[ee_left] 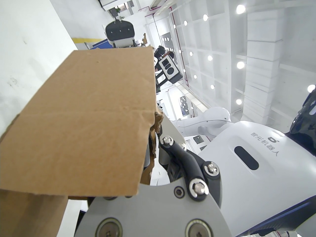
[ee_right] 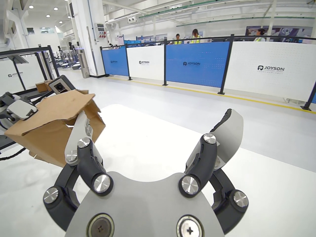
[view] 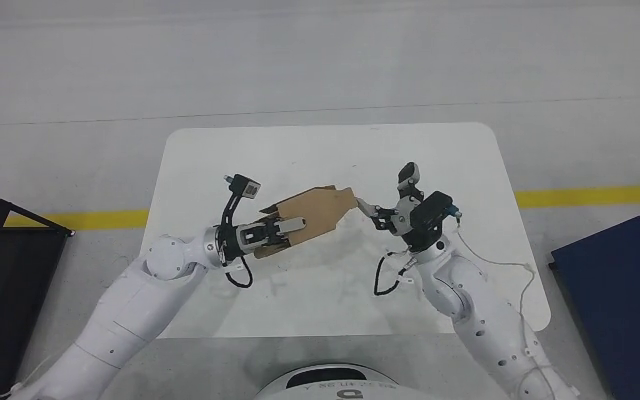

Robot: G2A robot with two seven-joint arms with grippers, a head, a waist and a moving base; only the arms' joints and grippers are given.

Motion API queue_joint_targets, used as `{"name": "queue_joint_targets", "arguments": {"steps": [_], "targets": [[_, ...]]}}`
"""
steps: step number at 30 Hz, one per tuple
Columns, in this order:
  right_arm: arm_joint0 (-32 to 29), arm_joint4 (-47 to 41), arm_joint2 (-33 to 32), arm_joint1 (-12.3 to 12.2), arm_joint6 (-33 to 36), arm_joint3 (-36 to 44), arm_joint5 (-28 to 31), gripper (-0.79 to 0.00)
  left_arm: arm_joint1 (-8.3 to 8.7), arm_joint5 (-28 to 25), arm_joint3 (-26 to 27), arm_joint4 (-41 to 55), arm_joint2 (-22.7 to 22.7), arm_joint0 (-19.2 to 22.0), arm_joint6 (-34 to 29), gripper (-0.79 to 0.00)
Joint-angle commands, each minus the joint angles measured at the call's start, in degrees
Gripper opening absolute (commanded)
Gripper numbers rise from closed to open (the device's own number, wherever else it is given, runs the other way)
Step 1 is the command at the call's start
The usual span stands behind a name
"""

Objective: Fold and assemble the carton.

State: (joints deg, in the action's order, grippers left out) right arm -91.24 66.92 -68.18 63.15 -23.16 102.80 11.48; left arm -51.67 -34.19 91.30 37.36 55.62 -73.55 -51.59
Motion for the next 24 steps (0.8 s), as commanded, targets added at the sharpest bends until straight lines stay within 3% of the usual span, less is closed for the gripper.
{"name": "queue_joint_targets", "arguments": {"steps": [1, 12, 24], "targets": [[-0.5, -0.6, -1.1, 0.0, -0.3, 0.0, -0.3, 0.0, -0.01, 0.6, 0.5, 0.2, -0.1, -0.3, -1.8, -0.785], [0.9, 0.2, 0.0, 0.5, 1.8, -0.5, 2.5, 0.0, -0.58, 2.7, 0.8, 0.1, -0.1, -0.3, -5.0, -0.785], [4.6, 2.7, 3.8, 0.8, 5.6, -2.3, 13.5, 0.0, -1.07, 2.5, 0.5, 0.5, 1.2, -1.0, -6.0, -0.785]]}}
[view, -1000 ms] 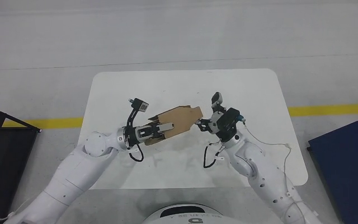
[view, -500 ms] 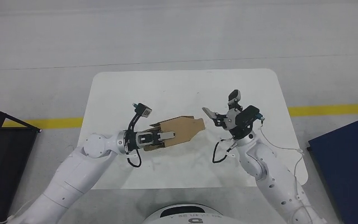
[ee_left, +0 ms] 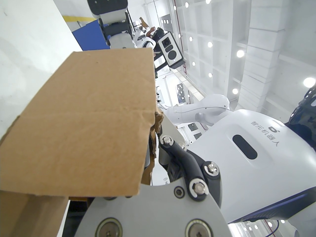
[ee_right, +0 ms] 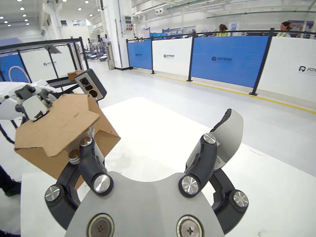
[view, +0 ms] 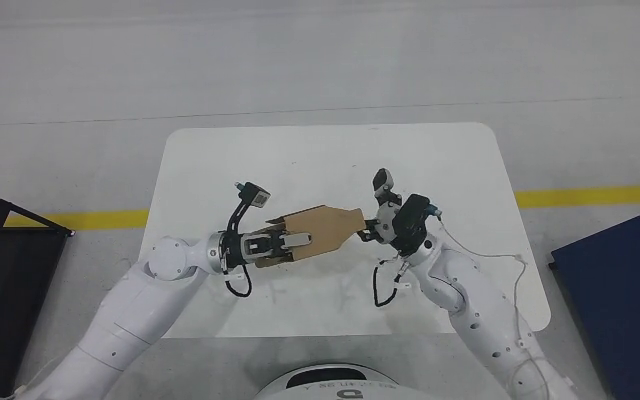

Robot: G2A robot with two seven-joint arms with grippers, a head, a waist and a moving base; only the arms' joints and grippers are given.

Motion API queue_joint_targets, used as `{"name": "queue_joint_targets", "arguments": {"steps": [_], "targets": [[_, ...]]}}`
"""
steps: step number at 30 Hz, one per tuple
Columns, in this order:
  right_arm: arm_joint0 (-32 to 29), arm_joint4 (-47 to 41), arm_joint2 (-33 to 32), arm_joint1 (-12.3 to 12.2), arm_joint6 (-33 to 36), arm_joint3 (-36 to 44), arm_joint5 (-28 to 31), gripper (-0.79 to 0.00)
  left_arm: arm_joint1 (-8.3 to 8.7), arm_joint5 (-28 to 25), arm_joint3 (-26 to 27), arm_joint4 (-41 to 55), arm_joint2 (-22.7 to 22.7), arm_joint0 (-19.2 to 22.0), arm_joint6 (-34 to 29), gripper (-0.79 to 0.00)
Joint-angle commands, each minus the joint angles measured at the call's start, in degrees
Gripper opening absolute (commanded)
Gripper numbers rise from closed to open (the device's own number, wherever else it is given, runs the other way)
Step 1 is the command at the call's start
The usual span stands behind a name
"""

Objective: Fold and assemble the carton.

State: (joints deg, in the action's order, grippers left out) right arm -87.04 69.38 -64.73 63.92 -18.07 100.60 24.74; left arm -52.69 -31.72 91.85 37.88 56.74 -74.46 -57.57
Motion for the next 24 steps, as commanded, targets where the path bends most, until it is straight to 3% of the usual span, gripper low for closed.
{"name": "queue_joint_targets", "arguments": {"steps": [1, 7, 18, 24], "targets": [[0.8, 0.5, 0.8, 0.1, 0.8, -0.3, 0.4, 0.0, -0.09, 0.0, 0.0, 0.0, 0.2, -0.1, 0.0, -0.785], [1.3, 0.4, 0.9, 0.4, 0.4, -1.2, -0.1, 0.0, -0.35, -0.2, -0.3, 0.0, 0.8, -0.2, -0.1, -0.785], [-6.6, -4.0, -9.2, -0.7, -10.0, 1.7, -0.4, 0.0, -0.53, -0.4, -1.3, 0.3, 2.9, -1.0, -0.8, -0.785], [-6.9, -0.4, -8.1, -0.7, -8.9, 3.4, 1.7, 0.0, -0.87, 0.4, -1.6, -1.0, 2.6, -0.8, -1.0, -0.785]]}}
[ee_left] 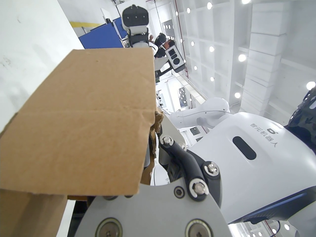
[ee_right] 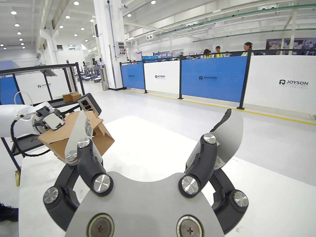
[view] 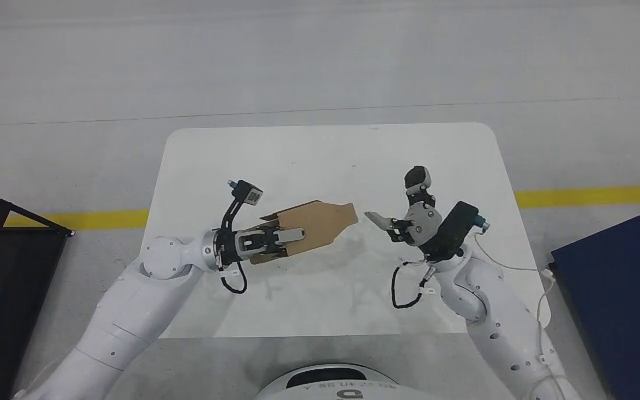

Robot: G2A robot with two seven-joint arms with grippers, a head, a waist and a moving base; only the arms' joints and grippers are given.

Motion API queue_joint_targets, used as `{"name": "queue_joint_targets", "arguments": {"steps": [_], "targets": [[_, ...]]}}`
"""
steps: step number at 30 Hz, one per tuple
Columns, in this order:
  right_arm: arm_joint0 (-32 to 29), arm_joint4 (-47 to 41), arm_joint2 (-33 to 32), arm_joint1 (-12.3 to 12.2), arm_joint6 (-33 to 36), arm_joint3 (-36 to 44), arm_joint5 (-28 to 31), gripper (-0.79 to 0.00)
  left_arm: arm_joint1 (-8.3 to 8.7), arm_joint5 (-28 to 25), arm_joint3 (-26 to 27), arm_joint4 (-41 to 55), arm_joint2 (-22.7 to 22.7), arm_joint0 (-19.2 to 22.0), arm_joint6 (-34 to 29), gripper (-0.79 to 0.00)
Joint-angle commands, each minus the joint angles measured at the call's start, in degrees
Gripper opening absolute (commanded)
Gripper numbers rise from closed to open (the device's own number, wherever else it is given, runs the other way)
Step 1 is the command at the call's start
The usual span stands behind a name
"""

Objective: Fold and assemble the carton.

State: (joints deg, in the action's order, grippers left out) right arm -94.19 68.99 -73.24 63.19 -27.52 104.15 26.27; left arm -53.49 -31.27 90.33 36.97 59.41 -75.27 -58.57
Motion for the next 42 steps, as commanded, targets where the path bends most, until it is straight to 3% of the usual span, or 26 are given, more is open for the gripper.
{"name": "queue_joint_targets", "arguments": {"steps": [1, 15, 26, 33, 42], "targets": [[0.7, -0.1, 0.8, 0.1, 1.5, -0.4, 0.5, 0.0, -0.12, 0.0, -0.1, -0.2, -0.1, 0.1, 0.0, -0.785], [5.2, 0.6, 4.2, 0.5, 14.7, -2.0, 2.5, 0.0, -0.55, -0.9, 0.2, 1.7, 1.3, -0.3, -2.4, -0.785], [6.3, 0.5, 5.3, 0.7, 15.8, -2.5, 4.4, 0.0, -1.13, -0.6, -0.5, 5.0, 1.3, -0.3, -4.9, -0.785], [6.8, -0.8, 5.6, 0.6, 15.2, -3.2, 9.1, 0.0, -1.44, 0.8, -0.9, 5.9, 0.9, 0.1, -8.1, -0.785], [9.4, -0.9, 8.6, 0.9, 19.3, -4.3, 12.0, 0.0, -1.87, 1.7, -0.5, 6.7, 0.4, 0.2, -10.7, -0.785]]}}
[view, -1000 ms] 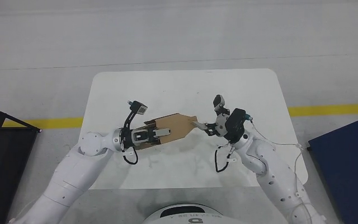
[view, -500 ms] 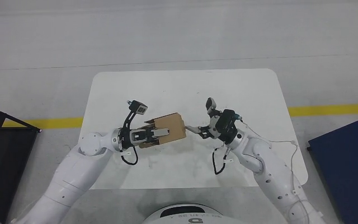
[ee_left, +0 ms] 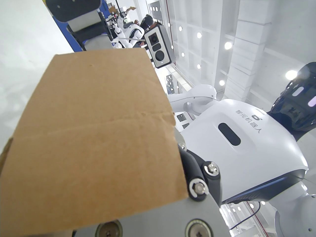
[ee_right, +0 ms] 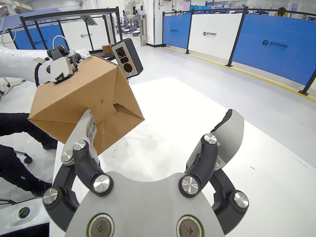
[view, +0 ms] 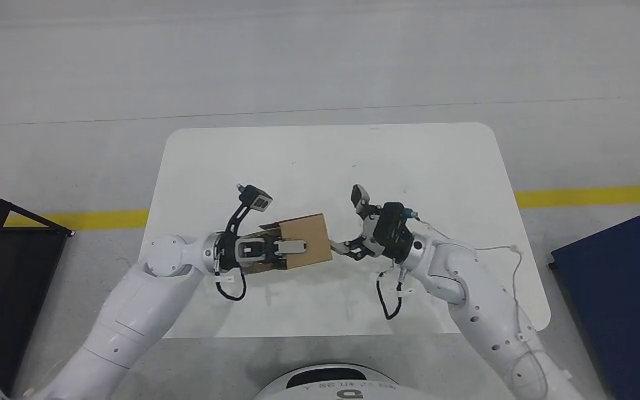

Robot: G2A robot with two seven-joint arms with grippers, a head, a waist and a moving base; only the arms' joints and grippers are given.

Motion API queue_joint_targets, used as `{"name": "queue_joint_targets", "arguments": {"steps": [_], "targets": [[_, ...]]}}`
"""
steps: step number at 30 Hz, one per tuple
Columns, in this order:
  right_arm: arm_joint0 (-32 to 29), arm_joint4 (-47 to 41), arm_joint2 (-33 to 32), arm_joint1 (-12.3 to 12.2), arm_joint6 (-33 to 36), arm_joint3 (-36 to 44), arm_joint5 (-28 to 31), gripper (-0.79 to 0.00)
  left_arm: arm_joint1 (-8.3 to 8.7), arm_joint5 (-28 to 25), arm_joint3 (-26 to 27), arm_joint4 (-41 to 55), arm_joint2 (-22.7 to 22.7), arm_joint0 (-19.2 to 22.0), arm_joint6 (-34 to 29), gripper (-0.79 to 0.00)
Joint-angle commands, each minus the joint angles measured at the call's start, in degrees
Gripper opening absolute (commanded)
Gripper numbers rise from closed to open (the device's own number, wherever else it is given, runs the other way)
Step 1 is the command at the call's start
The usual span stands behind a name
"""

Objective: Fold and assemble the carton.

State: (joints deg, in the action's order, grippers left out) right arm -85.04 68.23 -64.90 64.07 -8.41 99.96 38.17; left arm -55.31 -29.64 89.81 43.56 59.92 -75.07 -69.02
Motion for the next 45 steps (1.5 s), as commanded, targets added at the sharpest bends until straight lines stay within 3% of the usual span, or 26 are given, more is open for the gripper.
{"name": "queue_joint_targets", "arguments": {"steps": [1, 11, 23, 29, 35, 38, 43, 45], "targets": [[0.5, -0.3, 0.5, 0.1, 0.5, -0.3, 0.2, 0.0, -0.11, 0.2, 0.0, 0.3, -0.1, 0.1, -0.4, -0.785], [1.2, -1.6, 0.3, 0.1, 0.1, -1.2, 1.4, 0.0, -0.43, 0.3, -0.9, 1.9, 0.8, 0.1, -2.1, -0.785], [-7.8, -2.3, -11.1, -1.8, -8.0, 3.1, 2.3, 0.0, -0.23, 2.0, -0.4, 8.2, 4.5, -1.1, -7.6, -0.785], [-10.1, -2.2, -13.1, -2.1, -10.0, 4.8, 2.9, 0.0, -0.41, 0.3, -1.5, 8.2, 5.4, -1.4, -6.0, -0.785], [-10.4, -2.9, -13.2, -2.1, -14.7, 5.1, 7.1, 0.0, -0.41, 0.3, -1.5, 8.2, 5.4, -1.4, -6.0, -0.785], [-10.6, -2.6, -13.3, -2.2, -16.4, 4.7, 8.3, 0.0, -0.08, 4.7, -0.6, 3.3, 4.3, -2.1, -9.3, -0.785], [-10.1, -1.6, -12.9, -2.3, -15.0, 4.3, 11.1, 0.0, 0.52, 12.8, -2.3, 5.6, 4.9, -1.6, -18.4, -0.785], [-9.9, -1.3, -12.6, -2.4, -13.2, 4.1, 11.3, 0.0, 0.61, 14.0, -3.2, 7.1, 5.1, -0.7, -19.0, -0.785]]}}
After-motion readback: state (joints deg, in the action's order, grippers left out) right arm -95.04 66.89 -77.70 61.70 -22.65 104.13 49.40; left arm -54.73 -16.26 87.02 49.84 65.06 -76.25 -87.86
